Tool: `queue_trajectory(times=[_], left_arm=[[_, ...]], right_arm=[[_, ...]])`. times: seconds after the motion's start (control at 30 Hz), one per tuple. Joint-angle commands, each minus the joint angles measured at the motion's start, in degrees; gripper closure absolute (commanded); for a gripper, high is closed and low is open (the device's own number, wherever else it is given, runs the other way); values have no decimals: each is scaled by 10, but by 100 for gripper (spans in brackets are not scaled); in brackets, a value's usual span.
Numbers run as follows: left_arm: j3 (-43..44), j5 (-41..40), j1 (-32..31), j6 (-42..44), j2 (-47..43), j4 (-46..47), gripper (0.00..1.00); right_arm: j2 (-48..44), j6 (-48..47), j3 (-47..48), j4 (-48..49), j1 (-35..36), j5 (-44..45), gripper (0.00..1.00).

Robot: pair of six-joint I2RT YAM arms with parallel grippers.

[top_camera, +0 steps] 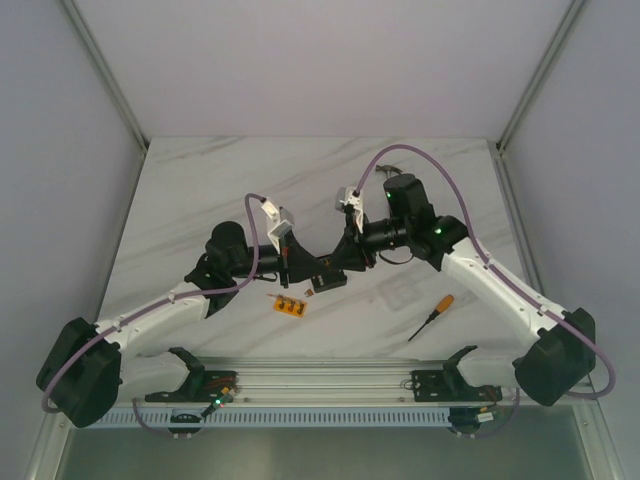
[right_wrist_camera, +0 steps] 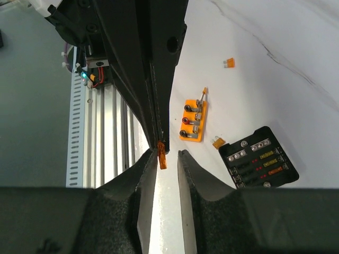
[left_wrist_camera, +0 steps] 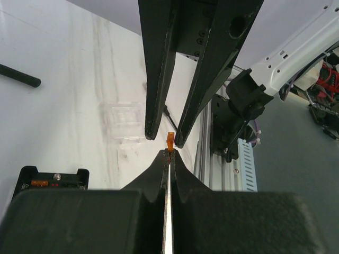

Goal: Snap on the fuse box
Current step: Pick up the fuse from the center of the board, then install the fuse at the fuse box base.

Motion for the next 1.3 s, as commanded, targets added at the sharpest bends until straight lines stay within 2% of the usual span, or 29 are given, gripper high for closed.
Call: queue_trajectory(times=[0.0,0.3,0.43,0.5,0.57,0.67,0.8,0.97,1.1,1.27], left_arm=[[15,22,2,-4,-4,33,100],[1,10,3,-9,-2,34,99],[-20,-60,3,-32,-11,15,80],[-28,-127,3,-58,-16,-12,75],[-42,-227,5,-97,-20,-37,66],[-67,-289,10,-157,-20,-48,53],[-79,-342,11,-196,-11,-85,46],[-74,-358,19,-240,33,-98,44],[-63,-341,31,-270,89,-97,52],[-54,-298,39,-300,162,-49,55]], right_arm=[[4,-15,27,-7,-1,-25,73],[1,-17,27,-8,-1,-14,100],[3,0,24,-6,2,34,100],[5,24,19,-2,9,93,100],[12,51,14,4,23,156,100],[25,101,3,17,45,246,100],[52,171,-8,30,75,373,100],[86,238,-17,41,118,486,100],[121,279,-16,50,146,551,100],[166,319,-20,66,169,619,100]])
